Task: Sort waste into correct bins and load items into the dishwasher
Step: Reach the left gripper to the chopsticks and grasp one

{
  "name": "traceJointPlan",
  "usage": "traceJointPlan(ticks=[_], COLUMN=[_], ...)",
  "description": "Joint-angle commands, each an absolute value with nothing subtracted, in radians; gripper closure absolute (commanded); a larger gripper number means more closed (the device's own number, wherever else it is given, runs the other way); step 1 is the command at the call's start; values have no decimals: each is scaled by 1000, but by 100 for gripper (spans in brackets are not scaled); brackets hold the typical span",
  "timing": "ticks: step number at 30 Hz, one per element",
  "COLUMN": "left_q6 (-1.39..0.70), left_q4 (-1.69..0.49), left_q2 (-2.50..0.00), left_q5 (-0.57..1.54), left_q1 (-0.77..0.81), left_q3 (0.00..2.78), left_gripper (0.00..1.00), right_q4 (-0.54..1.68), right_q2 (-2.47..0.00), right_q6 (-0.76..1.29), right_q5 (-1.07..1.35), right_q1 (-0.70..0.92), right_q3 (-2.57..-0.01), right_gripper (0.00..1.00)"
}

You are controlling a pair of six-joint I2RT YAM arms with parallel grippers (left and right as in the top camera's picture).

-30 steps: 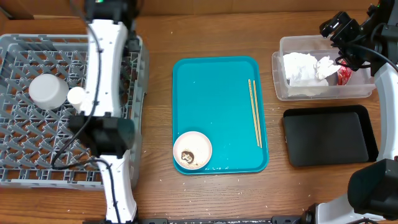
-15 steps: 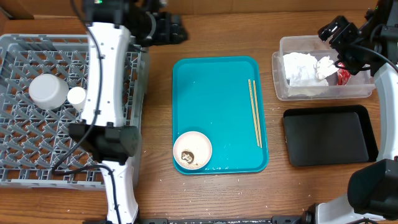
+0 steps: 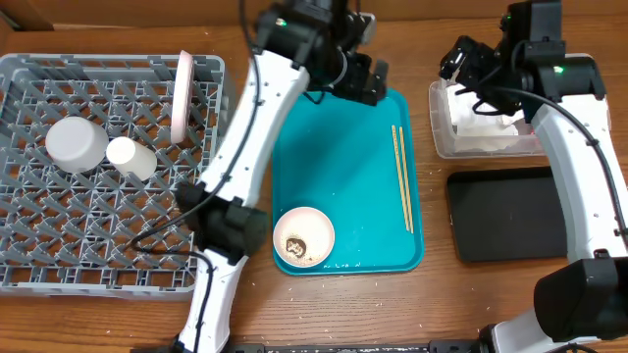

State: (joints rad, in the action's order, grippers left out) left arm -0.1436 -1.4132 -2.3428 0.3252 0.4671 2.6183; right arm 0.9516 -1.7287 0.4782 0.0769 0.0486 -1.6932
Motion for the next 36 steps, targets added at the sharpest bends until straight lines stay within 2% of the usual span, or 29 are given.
traceJointPlan(ticks=[1,4,8,15,18,22,28,36], left_q6=[-194,-234,-278,-331,-365,-457,-664,-731], left_q4=[-1412,-1417,-1415,-1398,-1398,-1396,-1321,-1217], left_q2=[-2398,-2404,-2387,-2390,-2410,-2463,-2569,-2691], left_q5=[238,127,79,388,392,292,24,-249], left_q1=[490,484,436,366,398,496,651,728], left_q3=[2622,2622,2623,2622,2621,2621,2621,2621], left_gripper=[11,19,20,36,40,39,39,47], right_q4=[945,950,960,913,912,939,982,998], right_q2=[-1715,-1715,-1715,-1715,-1715,-1715,-1715,-1715], right_q6=[502,501,490,526,611,715,714,714], right_q5=[1,1,1,-63,-59,-58,-56,-59], right_q1=[44,43,44,0,-64,-144,-199,-202], right_q3=[-1688,-1688,-1688,-1692,-1694,-1694,-1694,-1693], right_gripper=[0,1,2,0,0,0,0,0])
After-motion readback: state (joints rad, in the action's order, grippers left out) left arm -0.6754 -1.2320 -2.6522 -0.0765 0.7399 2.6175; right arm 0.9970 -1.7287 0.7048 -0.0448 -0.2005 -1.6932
